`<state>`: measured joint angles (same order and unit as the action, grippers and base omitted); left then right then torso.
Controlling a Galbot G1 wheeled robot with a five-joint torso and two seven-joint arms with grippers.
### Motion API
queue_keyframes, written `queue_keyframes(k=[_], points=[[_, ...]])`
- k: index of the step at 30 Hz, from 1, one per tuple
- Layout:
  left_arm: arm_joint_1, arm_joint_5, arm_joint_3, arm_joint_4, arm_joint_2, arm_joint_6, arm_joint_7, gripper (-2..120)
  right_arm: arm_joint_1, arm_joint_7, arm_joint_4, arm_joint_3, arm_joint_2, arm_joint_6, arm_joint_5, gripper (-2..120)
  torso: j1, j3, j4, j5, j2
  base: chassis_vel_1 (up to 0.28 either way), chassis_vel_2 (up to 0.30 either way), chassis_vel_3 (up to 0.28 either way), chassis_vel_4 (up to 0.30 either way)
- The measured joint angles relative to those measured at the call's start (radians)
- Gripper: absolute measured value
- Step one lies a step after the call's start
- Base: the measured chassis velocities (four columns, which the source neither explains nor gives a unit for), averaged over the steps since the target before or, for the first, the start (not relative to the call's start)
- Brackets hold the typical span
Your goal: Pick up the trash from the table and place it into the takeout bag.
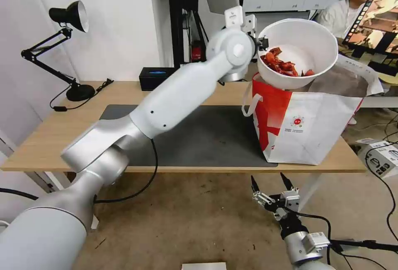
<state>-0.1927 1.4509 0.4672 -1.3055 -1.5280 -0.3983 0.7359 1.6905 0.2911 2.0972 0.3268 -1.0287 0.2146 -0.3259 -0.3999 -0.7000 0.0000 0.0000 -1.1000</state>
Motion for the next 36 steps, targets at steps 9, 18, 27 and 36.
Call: queue_keyframes(k=[9,18,27,36], points=[[0.002,-0.069,0.052,0.003,-0.007,0.012,0.001,0,0.000,0.000,0.000,0.000,0.000,0.000,0.000,100,0.000,0.000,0.0001,0.0000,0.000,0.000,0.000,0.000,0.000],[-0.005,-0.130,0.088,0.003,-0.011,0.035,0.008,0,0.000,0.000,0.000,0.000,0.000,0.000,0.000,100,0.000,0.000,0.0000,0.0000,0.000,0.000,0.000,0.000,0.000],[0.006,-0.196,0.140,-0.050,0.040,0.049,-0.053,0,0.000,0.000,0.000,0.000,0.000,0.000,0.000,100,0.000,0.000,0.0000,0.0000,0.000,0.000,0.000,0.000,0.000],[0.006,-0.161,0.152,-0.116,0.087,0.023,-0.090,14,0.000,0.000,0.000,0.000,0.000,0.000,0.000,100,0.000,0.000,0.0000,-0.0002,0.000,0.000,0.000,0.000,0.000]])
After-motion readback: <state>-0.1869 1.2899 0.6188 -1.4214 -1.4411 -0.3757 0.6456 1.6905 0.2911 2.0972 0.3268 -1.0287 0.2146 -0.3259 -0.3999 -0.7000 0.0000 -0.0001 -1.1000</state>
